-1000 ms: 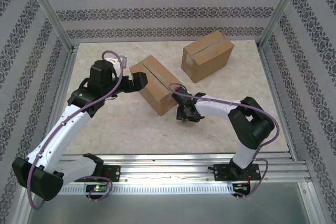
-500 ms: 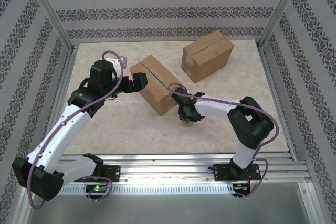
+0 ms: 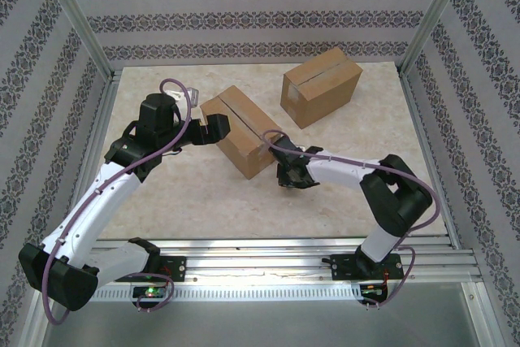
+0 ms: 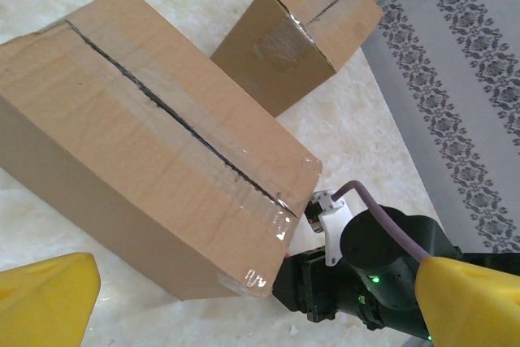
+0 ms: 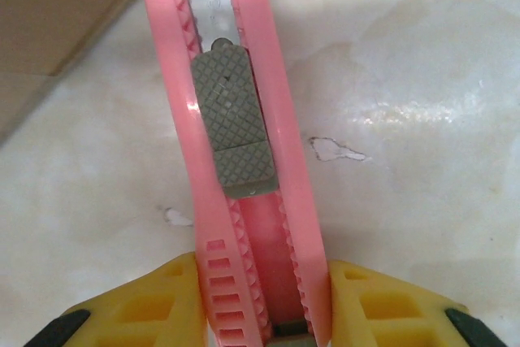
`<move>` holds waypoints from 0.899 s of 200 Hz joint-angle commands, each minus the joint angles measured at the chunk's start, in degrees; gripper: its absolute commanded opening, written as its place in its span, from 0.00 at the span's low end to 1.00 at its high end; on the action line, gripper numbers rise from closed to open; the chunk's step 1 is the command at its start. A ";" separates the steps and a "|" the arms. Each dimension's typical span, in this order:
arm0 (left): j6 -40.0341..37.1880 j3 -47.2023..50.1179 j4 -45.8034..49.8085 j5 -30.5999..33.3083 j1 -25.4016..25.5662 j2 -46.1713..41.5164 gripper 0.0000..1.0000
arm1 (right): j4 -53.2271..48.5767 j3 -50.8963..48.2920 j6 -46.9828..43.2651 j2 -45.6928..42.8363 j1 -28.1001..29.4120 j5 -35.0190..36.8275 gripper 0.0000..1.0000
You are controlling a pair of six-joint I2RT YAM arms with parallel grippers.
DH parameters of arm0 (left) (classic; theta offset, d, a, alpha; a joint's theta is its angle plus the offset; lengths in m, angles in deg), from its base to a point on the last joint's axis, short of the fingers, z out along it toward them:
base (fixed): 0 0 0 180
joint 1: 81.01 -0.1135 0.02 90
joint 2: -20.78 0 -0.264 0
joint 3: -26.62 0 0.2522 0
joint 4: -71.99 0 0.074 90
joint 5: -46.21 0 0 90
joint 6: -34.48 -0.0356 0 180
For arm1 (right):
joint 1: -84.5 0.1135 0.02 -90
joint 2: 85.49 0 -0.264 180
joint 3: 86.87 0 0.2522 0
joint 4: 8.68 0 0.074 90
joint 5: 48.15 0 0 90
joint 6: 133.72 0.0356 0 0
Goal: Unpack the express box
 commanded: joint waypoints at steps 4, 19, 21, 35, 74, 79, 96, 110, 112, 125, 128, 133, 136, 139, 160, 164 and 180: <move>0.44 -2.21 -0.06 -3.93 1.63 0.49 0.99 | 2.83 -2.04 -4.27 -8.40 0.36 0.51 0.22; 0.86 -2.89 -0.82 -5.19 2.67 1.35 0.99 | 1.52 -3.20 -5.78 -13.09 0.15 1.23 0.22; 0.95 -2.94 -0.93 -5.39 2.83 1.51 0.99 | 1.25 -3.38 -5.93 -13.74 0.16 1.38 0.22; 1.73 -3.59 -2.48 -6.86 3.94 2.93 0.99 | -0.60 -4.31 -6.68 -17.88 -0.19 2.25 0.21; 4.02 -6.20 -8.77 -10.57 7.71 8.82 0.99 | -3.22 -5.22 -9.42 -29.93 -0.68 2.84 0.19; 4.24 -6.62 -9.54 -10.73 8.15 9.72 0.99 | -3.22 -5.24 -9.82 -31.26 -0.66 2.48 0.18; 4.56 -8.42 -12.19 -11.13 10.05 12.83 0.99 | -3.09 -4.98 -11.26 -35.10 -0.69 1.05 0.17; 4.93 -9.83 -14.39 -11.38 11.46 15.48 0.99 | -3.01 -4.55 -12.16 -37.26 -0.66 -0.39 0.16; 5.00 -10.03 -14.65 -11.36 11.59 15.83 0.99 | -2.94 -4.48 -12.30 -37.54 -0.66 -0.62 0.16; 5.41 -11.28 -16.72 -11.19 12.70 18.15 0.98 | -2.76 -4.04 -12.86 -38.65 -0.67 -2.10 0.16; 5.43 -11.54 -17.20 -11.04 12.89 18.60 0.98 | -2.74 -3.93 -12.93 -38.83 -0.66 -2.48 0.16; 5.61 -11.99 -17.93 -10.95 13.32 19.45 0.98 | -2.68 -3.74 -13.09 -39.01 -0.69 -3.06 0.15; 5.70 -12.27 -18.43 -10.83 13.44 19.80 0.98 | -2.61 -3.66 -13.26 -39.10 -0.70 -3.44 0.15; 5.79 -12.55 -18.74 -10.72 13.60 20.27 0.98 | -2.52 -3.57 -13.33 -39.13 -0.72 -3.83 0.15; 6.44 -14.48 -20.42 -10.76 14.40 23.26 0.97 | -1.34 -3.36 -13.44 -39.39 -0.70 -6.25 0.15; 6.62 -14.81 -20.55 -10.76 14.46 23.72 0.96 | -1.02 -3.38 -13.45 -39.47 -0.66 -6.57 0.14; 7.11 -15.54 -21.00 -10.88 14.63 25.38 0.93 | 0.50 -3.68 -13.27 -39.70 -0.66 -7.75 0.14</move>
